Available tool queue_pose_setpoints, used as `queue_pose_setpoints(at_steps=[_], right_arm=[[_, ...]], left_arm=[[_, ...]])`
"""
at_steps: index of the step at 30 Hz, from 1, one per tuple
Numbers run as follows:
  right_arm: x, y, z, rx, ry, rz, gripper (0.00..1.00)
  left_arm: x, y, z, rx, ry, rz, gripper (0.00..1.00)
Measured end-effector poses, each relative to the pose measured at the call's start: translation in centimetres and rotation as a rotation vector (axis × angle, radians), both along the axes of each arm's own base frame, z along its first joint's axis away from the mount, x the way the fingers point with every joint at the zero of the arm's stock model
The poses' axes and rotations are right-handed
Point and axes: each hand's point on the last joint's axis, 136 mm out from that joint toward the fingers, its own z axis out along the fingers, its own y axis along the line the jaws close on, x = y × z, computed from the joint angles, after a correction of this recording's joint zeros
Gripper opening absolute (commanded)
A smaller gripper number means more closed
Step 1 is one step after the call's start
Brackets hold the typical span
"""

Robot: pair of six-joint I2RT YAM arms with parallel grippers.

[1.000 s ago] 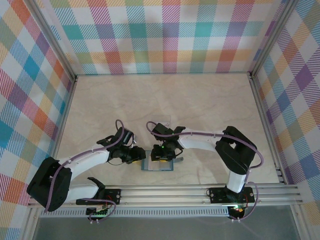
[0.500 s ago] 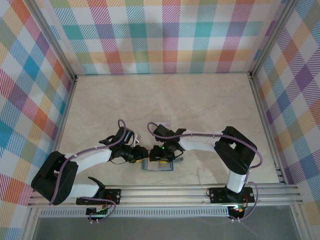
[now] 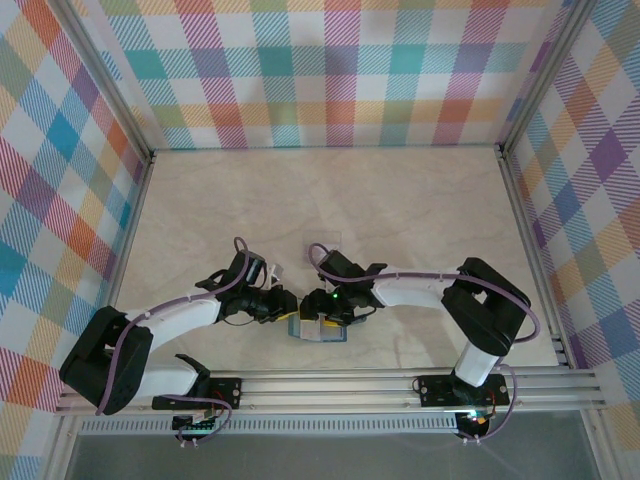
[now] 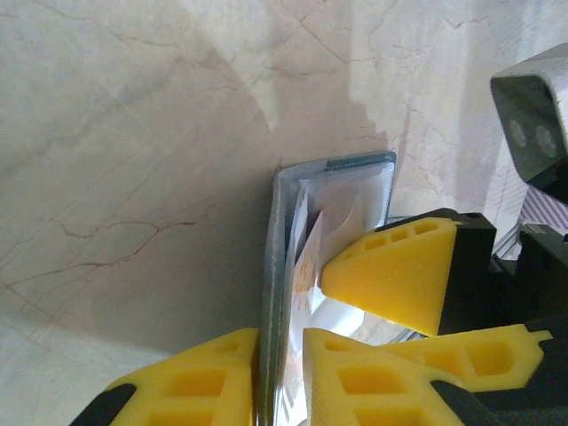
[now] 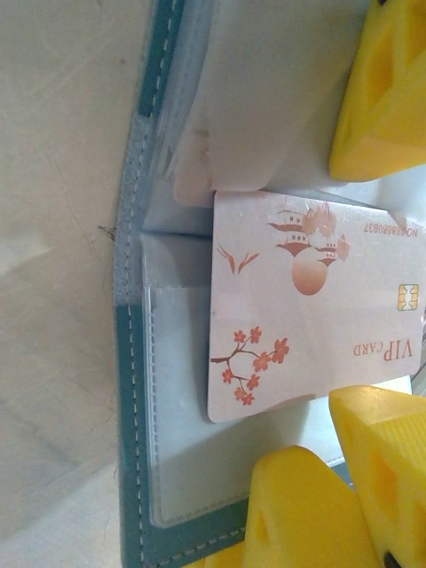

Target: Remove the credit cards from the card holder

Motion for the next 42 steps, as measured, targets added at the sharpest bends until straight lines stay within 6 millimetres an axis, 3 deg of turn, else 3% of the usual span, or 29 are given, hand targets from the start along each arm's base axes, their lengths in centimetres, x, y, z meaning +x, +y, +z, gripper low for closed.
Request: queue_pose_setpoints(at_steps=[13,23,29,35,42], right_arm=[[0.3,-0.5,0.2,0.017,-0.01,-0.021,0.7],[0.1,-1.6,0.6,-0.034,-0.124,0.066,0.71],[0.1,-2.5,2.1,-0.033,-0.232,0.162,0.65],[-0.3,-3.2,4.3,-0.022,-0.46,0.338,0.6],[-2.4,-3.4,2.8,-0.08,-0.737,0.692,0.64]], left_arm=[[0.3,-0.9,0.5,-0.049,0.026,0.005,0.07],[0.7,-0.6,-0.2,0.056,0.0,-0.013,0.04],[0.7,-0.2,-0.5,0.094,-0.012,-0.024,0.04],[0.7,0.0,-0.6,0.111,-0.008,-0.025,0.04],[0.8,-0.1,-0.3,0.111,-0.009,-0.025,0.04]])
